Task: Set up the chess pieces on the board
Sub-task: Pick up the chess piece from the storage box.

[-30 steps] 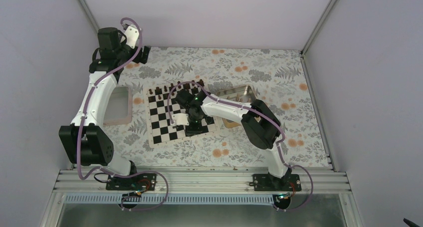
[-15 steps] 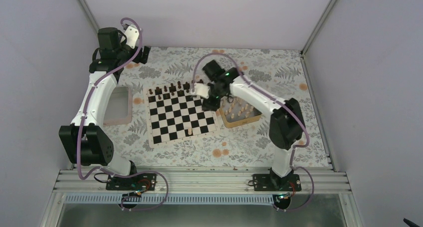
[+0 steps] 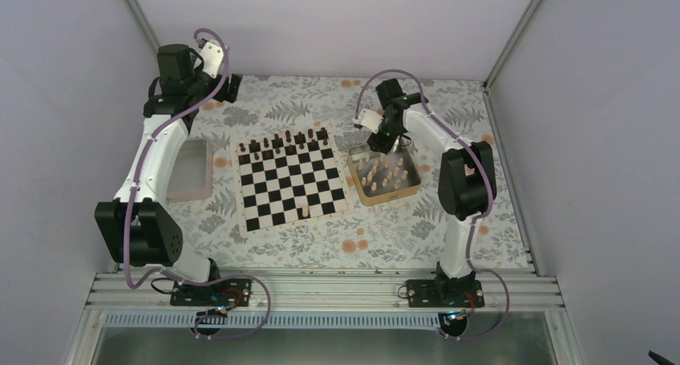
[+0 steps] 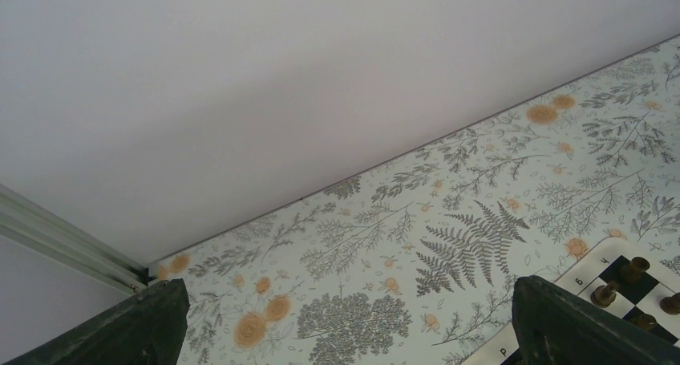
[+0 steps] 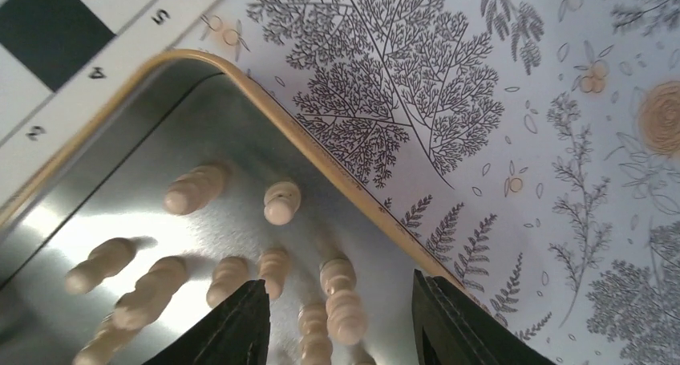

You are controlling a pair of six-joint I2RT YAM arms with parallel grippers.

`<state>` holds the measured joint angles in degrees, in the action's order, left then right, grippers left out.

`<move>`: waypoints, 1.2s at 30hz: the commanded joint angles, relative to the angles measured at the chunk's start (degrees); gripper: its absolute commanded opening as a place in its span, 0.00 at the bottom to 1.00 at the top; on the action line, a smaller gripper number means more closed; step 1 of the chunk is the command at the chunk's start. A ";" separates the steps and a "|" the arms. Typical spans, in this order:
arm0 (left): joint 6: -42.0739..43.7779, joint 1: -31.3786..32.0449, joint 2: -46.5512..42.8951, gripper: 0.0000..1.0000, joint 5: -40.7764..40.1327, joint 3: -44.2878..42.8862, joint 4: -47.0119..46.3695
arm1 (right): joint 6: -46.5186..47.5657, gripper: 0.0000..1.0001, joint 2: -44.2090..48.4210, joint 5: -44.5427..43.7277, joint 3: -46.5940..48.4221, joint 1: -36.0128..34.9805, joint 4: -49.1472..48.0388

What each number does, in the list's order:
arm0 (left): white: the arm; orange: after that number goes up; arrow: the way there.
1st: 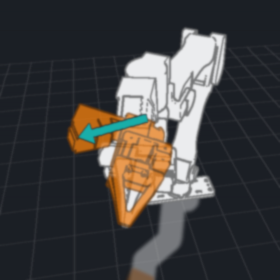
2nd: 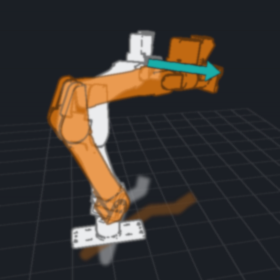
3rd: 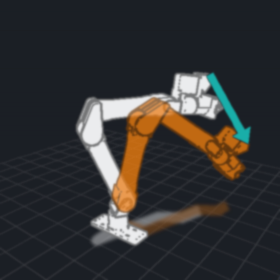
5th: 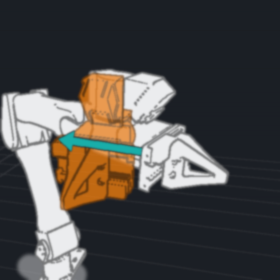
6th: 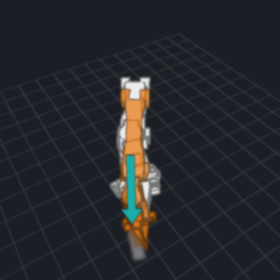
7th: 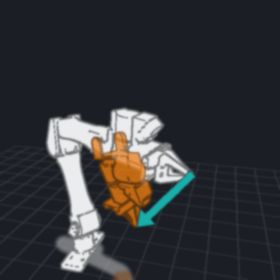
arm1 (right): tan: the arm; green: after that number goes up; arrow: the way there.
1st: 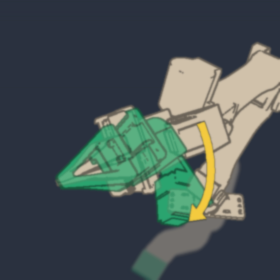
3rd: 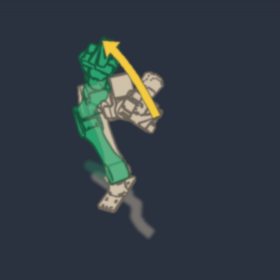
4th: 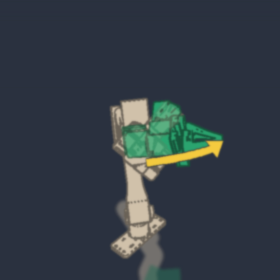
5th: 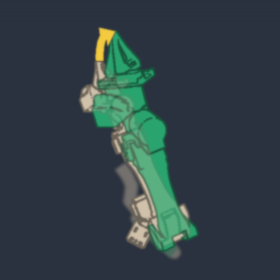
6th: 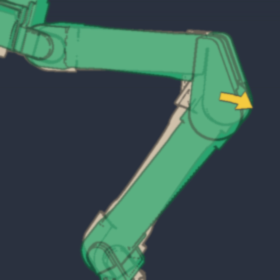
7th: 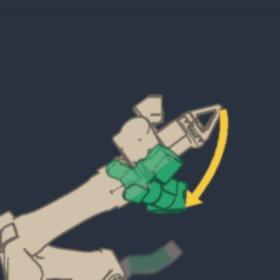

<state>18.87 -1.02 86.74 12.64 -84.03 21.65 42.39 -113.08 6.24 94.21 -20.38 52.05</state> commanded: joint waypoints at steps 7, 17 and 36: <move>0.37 -0.06 -0.02 1.00 0.14 -0.03 -0.29 | 0.28 0.47 -6.02 -3.89 3.54 2.33 -1.37; 0.46 -0.13 0.12 1.00 0.45 -0.41 0.04 | 0.97 0.46 -4.14 -2.46 2.77 4.77 0.56; 0.55 -0.10 0.74 1.00 0.44 -0.40 -0.15 | 0.63 0.42 -1.38 1.18 -0.70 4.79 2.91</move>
<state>18.87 -1.02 86.91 12.60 -84.03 21.74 42.59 -115.11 5.30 94.11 -15.66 54.02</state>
